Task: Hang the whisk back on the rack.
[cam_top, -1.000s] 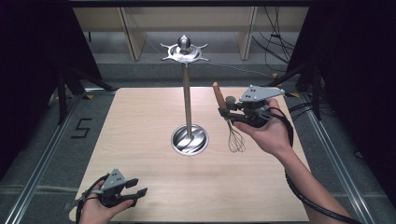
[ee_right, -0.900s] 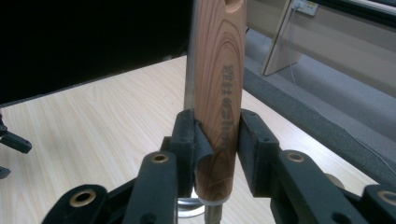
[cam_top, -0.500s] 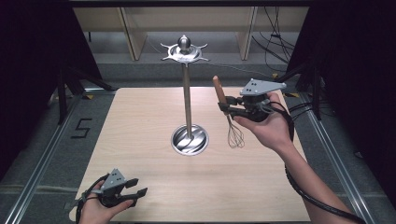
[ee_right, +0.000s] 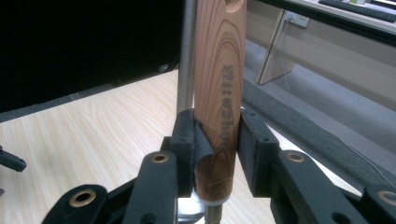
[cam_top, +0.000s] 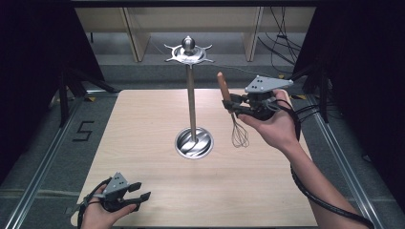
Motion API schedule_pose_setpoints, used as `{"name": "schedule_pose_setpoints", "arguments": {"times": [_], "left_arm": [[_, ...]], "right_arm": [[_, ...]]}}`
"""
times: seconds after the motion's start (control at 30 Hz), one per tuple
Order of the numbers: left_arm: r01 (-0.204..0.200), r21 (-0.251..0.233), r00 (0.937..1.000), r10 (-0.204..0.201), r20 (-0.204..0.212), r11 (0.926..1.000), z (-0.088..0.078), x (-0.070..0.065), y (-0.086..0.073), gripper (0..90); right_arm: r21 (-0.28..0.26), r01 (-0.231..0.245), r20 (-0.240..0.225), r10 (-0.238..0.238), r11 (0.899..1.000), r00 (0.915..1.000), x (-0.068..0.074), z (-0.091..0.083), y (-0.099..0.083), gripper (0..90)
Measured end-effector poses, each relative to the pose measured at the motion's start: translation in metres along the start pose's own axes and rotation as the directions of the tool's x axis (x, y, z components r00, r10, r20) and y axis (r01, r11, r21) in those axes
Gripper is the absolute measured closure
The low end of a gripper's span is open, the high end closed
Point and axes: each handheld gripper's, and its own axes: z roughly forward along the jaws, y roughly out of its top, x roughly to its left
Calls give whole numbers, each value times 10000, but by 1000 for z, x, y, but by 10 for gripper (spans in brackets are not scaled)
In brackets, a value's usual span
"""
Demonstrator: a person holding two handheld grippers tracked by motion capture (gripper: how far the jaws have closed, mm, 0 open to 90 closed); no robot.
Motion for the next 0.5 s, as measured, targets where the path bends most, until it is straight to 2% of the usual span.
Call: {"name": "schedule_pose_setpoints", "arguments": {"times": [0.03, 0.13, 0.17, 0.27, 0.33, 0.37, 0.43, 0.47, 0.5], "left_arm": [[211, 1, 9998, -211, 6, 9998, 0, -1, 0, 466], [211, 15, 9998, -211, -3, 9998, 0, -1, 0, 466], [218, 11, 9998, -218, 0, 9998, 0, -1, 0, 466], [213, 17, 9998, -213, 0, 9998, 0, -1, 0, 466], [213, 6, 9998, -213, -2, 9998, 1, -1, 0, 466], [220, -3, 9998, -220, -2, 9998, 1, -1, 0, 466], [215, 10, 9998, -215, -2, 9998, 0, -1, 0, 466], [212, 7, 9998, -212, 0, 9998, 0, -1, 0, 466], [211, 13, 9998, -211, 0, 9998, 0, -1, 0, 466]], "right_arm": [[-41, 213, 35, -213, 9998, 9998, -2, 0, 1, 701], [-181, 192, 121, -190, 9997, 9997, -2, 1, 2, 700], [-20, 168, -32, -168, 9999, 9999, -2, 0, 2, 700], [-122, 184, 82, -183, 9998, 9998, -3, 1, 4, 700], [-90, 114, -49, -114, 9999, 9999, -3, 0, 5, 700], [-172, 388, 40, -387, 9991, 9992, -5, 1, 5, 701], [-212, 163, 143, -160, 9996, 9998, -3, 0, 6, 700], [-114, 64, 23, -63, 9999, 10000, -3, 0, 7, 700], [-115, 137, -21, -138, 9998, 9999, -4, 0, 7, 700]]}}
